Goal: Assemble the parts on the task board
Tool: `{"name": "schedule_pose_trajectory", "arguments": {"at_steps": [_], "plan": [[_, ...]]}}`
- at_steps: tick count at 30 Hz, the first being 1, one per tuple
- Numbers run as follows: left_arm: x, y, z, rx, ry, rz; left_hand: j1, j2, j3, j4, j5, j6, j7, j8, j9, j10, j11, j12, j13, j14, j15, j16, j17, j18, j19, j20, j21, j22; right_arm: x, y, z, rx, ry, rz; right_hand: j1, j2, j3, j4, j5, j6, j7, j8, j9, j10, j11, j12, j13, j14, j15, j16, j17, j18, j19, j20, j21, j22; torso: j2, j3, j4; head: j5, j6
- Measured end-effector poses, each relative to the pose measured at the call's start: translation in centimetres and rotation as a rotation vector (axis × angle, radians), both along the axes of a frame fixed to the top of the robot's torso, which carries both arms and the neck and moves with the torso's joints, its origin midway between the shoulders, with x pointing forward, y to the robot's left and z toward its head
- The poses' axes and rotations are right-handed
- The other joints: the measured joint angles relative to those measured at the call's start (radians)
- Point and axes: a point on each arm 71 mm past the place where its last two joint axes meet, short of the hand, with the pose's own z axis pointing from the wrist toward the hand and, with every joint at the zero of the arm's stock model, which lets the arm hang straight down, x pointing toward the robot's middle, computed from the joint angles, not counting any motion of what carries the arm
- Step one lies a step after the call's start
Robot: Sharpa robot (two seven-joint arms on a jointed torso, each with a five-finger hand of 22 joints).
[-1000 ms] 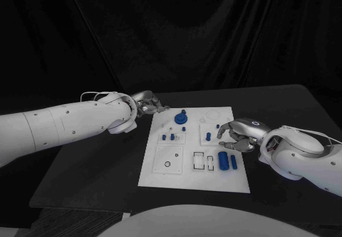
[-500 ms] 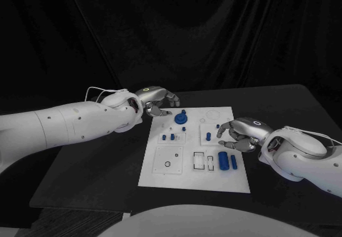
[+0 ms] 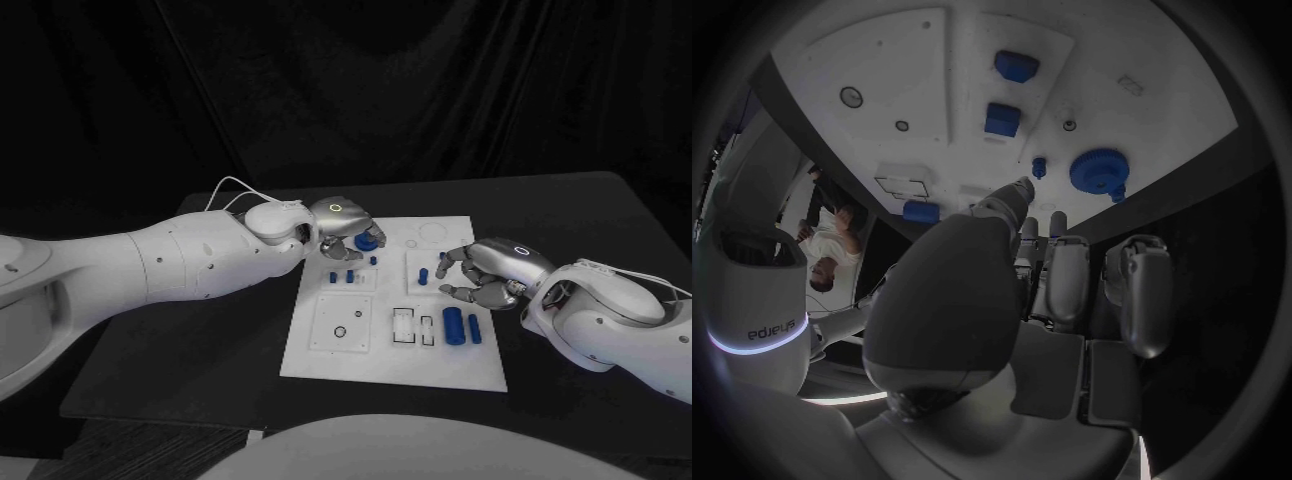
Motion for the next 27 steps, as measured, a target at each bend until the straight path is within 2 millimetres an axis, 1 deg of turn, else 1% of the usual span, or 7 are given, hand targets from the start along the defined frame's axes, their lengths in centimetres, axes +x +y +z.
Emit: {"name": "schedule_pose_trajectory", "arguments": {"at_steps": [11, 15, 18, 19, 23, 25, 27], "plan": [[-0.1, -1.0, -1.0, 0.042, -0.02, -0.024, 0.0, 0.0, 0.0, 0.0, 0.0, 0.027, 0.006, 0.0, -0.023, 0.016, 0.001, 0.0, -0.006, 0.0, 0.0, 0.0, -0.014, 0.0, 0.0, 0.0, 0.0, 0.0, 0.0, 0.0, 0.1, 0.008, -0.003, -0.001, 0.0, 0.0, 0.0, 0.0, 0.0, 0.0, 0.0, 0.0, 0.0, 0.0, 0.0, 0.0, 0.0, 0.0, 0.0, 0.0, 0.0, 0.0, 0.0, 0.0, 0.0, 0.0, 0.005, -0.0011, -0.003, 0.0, 0.0], [-0.1, -1.3, -1.5, 0.05, -0.02, -0.027, 0.0, 0.0, 0.0, 0.0, 0.0, 0.07, 0.023, 0.0, -0.038, 0.016, 0.001, 0.0, -0.016, 0.0, 0.0, 0.0, -0.014, 0.0, 0.0, 0.0, 0.0, 0.0, 0.0, 0.0, 0.1, 0.009, -0.003, -0.001, 0.0, 0.0, 0.0, 0.0, 0.0, 0.0, 0.0, 0.0, 0.0, 0.0, 0.0, 0.0, 0.0, 0.0, 0.0, 0.0, 0.0, 0.0, 0.0, 0.0, 0.0, 0.0, 0.006, -0.0017, -0.0037, 0.0, 0.0], [-0.1, -1.4, -1.8, 0.056, -0.019, -0.024, 0.0, 0.0, 0.002, -0.003, 0.0, 0.084, 0.029, 0.0, -0.042, 0.025, 0.0, 0.0, -0.021, 0.0, 0.0, 0.002, -0.011, 0.0, 0.0, 0.0, 0.0, 0.0, 0.0, 0.1, 0.0, 0.009, -0.002, 0.0, 0.0, 0.0, 0.0, 0.0, 0.0, 0.0, 0.0, 0.0, 0.0, 0.0, 0.0, 0.0, 0.0, 0.0, 0.0, 0.0, 0.0, 0.0, 0.0, 0.0, 0.0, 0.0, 0.008, -0.0023, -0.0051, 0.0, 0.0], [0.0, -1.5, -1.9, 0.057, -0.019, -0.023, 0.0, 0.0, 0.021, -0.02, 0.0, 0.091, 0.034, 0.0, -0.046, 0.025, 0.0, 0.0, -0.023, 0.005, -0.005, 0.002, -0.009, 0.0, 0.0, 0.0, 0.0, 0.0, 0.0, 0.1, 0.0, 0.009, -0.002, 0.0, 0.0, 0.0, 0.0, 0.0, 0.0, 0.0, 0.0, 0.0, 0.0, 0.0, 0.0, 0.0, 0.0, 0.0, 0.0, 0.0, 0.0, 0.0, 0.0, 0.0, 0.0, 0.0, 0.009, -0.0026, -0.0054, -0.001, 0.0], [0.0, -1.5, -2.2, 0.063, -0.019, -0.019, 0.0, 0.0, 0.021, -0.02, 0.001, 0.092, 0.034, 0.0, -0.057, 0.04, 0.0, 0.0, -0.029, 0.011, 0.0, 0.002, -0.002, 0.0, 0.0, 0.0, 0.0, 0.0, 0.0, 0.1, 0.0, 0.008, -0.001, 0.0, 0.0, 0.0, 0.0, 0.0, 0.0, 0.0, 0.0, 0.0, 0.0, 0.0, 0.0, 0.0, 0.0, 0.0, 0.0, 0.0, 0.0, 0.0, 0.0, 0.0, 0.0, 0.0, 0.012, -0.0032, -0.0056, -0.005, 0.0], [0.1, -1.6, -2.3, 0.065, -0.02, -0.017, 0.0, 0.0, 0.021, -0.02, 0.012, 0.132, 0.039, 0.006, -0.059, 0.046, -0.003, 0.0, -0.034, 0.019, -0.009, 0.002, -0.002, 0.0, 0.0, 0.0, 0.0, 0.0, 0.0, 0.1, 0.0, 0.009, -0.001, 0.0, 0.0, 0.0, 0.0, 0.0, 0.0, 0.0, 0.0, 0.0, 0.0, 0.0, 0.0, 0.0, 0.0, 0.0, 0.0, 0.0, 0.0, 0.0, 0.0, 0.0, 0.0, 0.0, 0.012, -0.0033, -0.0053, -0.006, 0.0], [0.2, -1.6, -2.3, 0.067, -0.021, -0.015, 0.0, 0.0, 0.021, -0.02, 0.012, 0.141, 0.048, 0.006, -0.06, 0.063, -0.008, 0.0, -0.039, 0.02, -0.009, 0.002, -0.002, 0.0, 0.0, 0.0, 0.0, 0.0, 0.0, 0.1, 0.0, 0.009, 0.0, 0.001, 0.0, 0.0, 0.0, 0.0, 0.0, 0.0, 0.0, 0.0, 0.0, 0.0, 0.0, 0.0, 0.0, 0.0, 0.0, 0.0, 0.0, 0.0, 0.0, 0.0, 0.0, 0.0, 0.012, -0.0034, -0.0052, -0.006, 0.0]]}}
